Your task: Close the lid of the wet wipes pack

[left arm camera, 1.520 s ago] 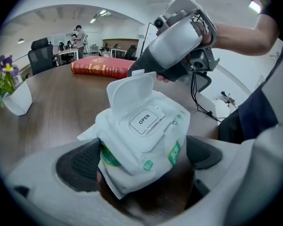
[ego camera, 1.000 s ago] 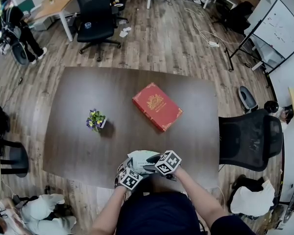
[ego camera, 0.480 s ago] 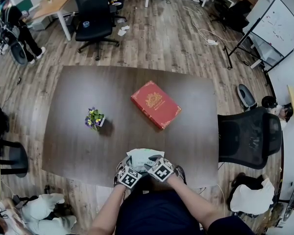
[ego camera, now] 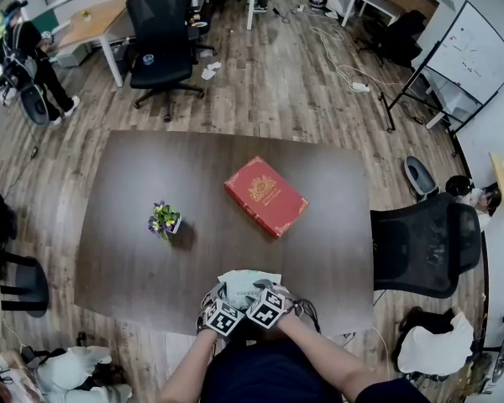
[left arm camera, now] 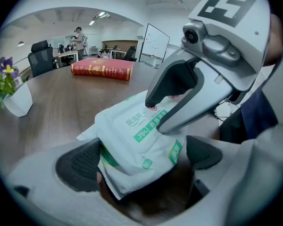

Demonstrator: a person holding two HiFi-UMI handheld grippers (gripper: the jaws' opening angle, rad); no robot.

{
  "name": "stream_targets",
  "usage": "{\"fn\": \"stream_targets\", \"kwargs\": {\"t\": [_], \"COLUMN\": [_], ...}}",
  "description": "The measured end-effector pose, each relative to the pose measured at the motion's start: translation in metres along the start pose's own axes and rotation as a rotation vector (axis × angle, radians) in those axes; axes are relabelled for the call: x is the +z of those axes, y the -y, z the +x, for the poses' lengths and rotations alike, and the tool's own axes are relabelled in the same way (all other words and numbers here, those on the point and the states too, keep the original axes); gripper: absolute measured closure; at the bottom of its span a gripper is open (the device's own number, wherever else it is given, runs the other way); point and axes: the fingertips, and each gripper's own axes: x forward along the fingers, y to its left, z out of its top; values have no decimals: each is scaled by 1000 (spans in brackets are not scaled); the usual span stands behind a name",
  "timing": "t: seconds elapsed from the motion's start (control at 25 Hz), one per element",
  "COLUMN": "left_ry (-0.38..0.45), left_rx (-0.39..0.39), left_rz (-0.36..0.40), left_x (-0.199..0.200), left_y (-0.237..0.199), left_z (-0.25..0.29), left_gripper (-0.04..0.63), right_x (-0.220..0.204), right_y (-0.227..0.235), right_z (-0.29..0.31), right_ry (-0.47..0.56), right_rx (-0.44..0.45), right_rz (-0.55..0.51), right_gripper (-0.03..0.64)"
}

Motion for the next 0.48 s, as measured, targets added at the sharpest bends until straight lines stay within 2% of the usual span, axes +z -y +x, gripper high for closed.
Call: {"fn": "stream_targets", "kwargs": {"t": [0.12, 0.28, 0.36, 0.48], "left_ry": [-3, -10, -4, 0], "left_rx": [3, -3, -11, -10], "left_rz": [0, 5, 10, 9], "left_x": [-1, -5, -5, -3], "left_y": [0, 4, 5, 4], "left_z": [-2, -3, -2, -1], "left_gripper": [34, 32, 32, 32], "right_x": [3, 7, 7, 4], "right_y": [-1, -5, -6, -3], "right_z": [-1, -11, -11, -6], "right_ry": [-31, -20, -9, -10], "right_rx": [1, -95, -121, -102], "right_rz": [-32, -176, -184, -150], "right_gripper": [410, 383, 383, 383]}}
